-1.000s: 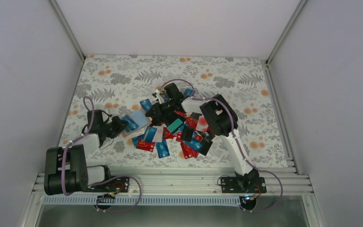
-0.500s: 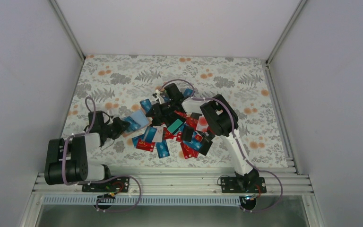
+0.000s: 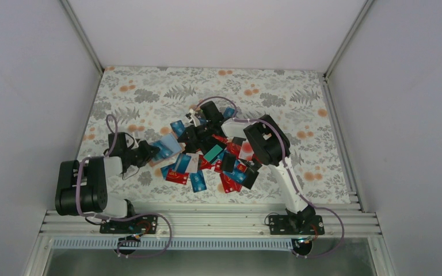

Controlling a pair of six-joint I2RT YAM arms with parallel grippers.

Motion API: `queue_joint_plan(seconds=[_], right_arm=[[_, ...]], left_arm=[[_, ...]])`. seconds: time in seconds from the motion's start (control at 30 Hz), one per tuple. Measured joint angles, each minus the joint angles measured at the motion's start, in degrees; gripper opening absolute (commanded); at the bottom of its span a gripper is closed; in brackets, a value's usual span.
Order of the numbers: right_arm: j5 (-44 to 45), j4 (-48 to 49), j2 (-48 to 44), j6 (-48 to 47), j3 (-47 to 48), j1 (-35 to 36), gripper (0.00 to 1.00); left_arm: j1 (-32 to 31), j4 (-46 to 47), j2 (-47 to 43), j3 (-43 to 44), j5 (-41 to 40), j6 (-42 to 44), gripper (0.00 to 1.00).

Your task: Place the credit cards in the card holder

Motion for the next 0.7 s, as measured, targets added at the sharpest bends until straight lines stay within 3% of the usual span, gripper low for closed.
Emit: queue_joint_plan(seconds=[0.7], right_arm=[[-0.1, -2.3, 0.0, -0.5, 0.7, 0.0, 0.23]], left_arm=[[0.0, -5.9, 5.8, 6.7, 3.4, 8.5, 0.02]])
